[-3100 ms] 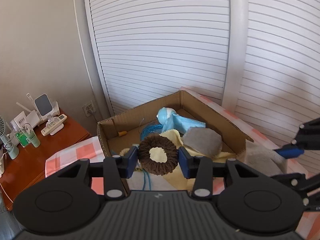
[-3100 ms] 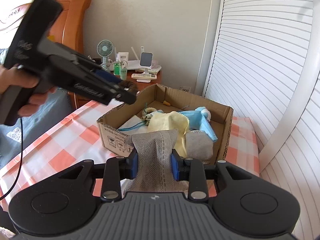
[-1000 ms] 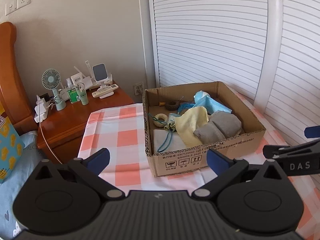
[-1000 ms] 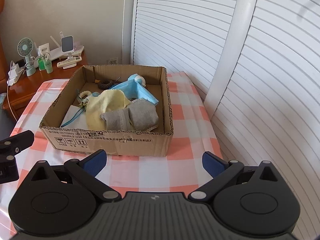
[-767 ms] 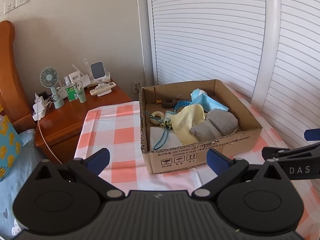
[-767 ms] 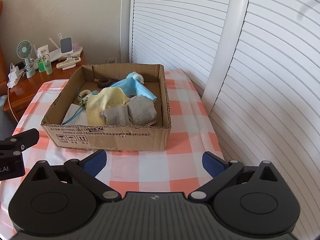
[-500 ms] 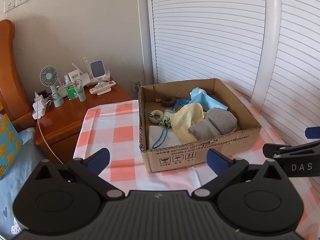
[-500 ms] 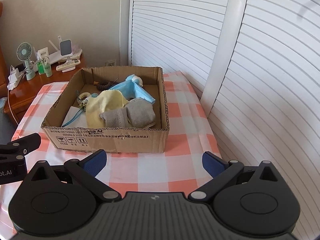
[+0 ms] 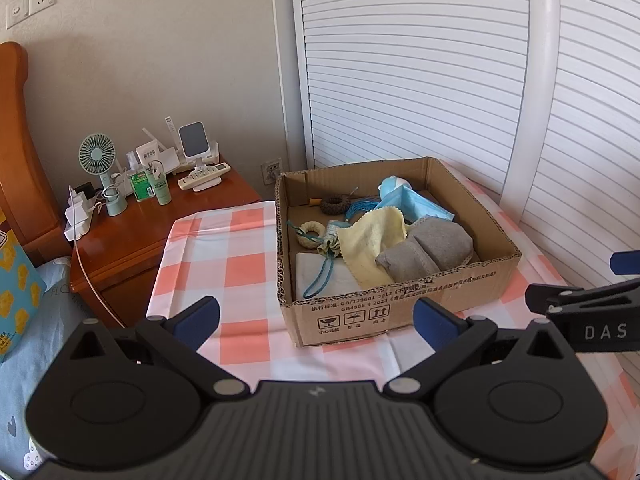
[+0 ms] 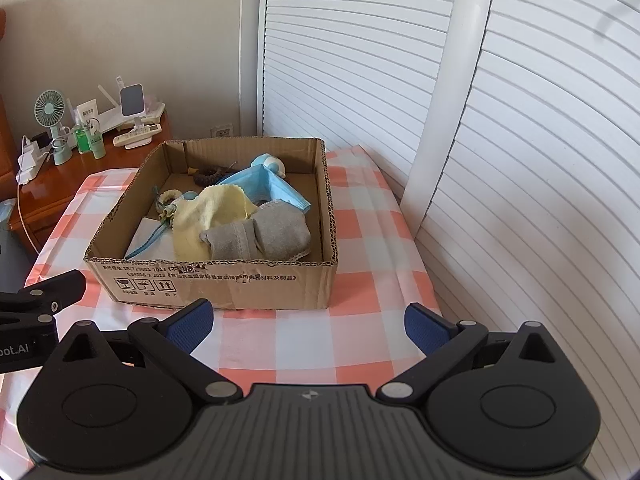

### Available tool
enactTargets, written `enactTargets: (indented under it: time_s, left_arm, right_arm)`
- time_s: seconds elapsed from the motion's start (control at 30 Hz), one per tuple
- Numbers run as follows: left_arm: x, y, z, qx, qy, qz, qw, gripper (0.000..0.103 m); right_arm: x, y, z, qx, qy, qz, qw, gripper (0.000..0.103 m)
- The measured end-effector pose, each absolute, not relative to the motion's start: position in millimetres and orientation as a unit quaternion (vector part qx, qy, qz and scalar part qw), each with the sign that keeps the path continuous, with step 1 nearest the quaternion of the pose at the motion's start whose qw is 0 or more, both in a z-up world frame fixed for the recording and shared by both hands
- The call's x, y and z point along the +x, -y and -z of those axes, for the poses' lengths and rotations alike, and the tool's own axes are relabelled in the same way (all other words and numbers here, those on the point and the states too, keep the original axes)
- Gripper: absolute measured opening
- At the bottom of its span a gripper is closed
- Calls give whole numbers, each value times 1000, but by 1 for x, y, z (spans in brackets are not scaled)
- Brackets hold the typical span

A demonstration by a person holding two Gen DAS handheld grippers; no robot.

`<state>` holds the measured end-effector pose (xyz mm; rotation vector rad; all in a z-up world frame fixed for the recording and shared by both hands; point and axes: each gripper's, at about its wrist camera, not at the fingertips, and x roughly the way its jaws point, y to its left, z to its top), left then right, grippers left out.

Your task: Organize soft objects

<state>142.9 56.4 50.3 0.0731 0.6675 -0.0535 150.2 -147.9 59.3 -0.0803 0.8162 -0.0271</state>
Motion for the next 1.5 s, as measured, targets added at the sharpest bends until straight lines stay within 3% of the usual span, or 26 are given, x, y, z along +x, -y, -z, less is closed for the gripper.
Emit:
enactTargets:
  time_s: [1.5]
  left_arm:
    - [139,-54,-48,41,-329,27,943,102]
  right_arm:
    - [147,149,-59,-37,-393,8,919,103]
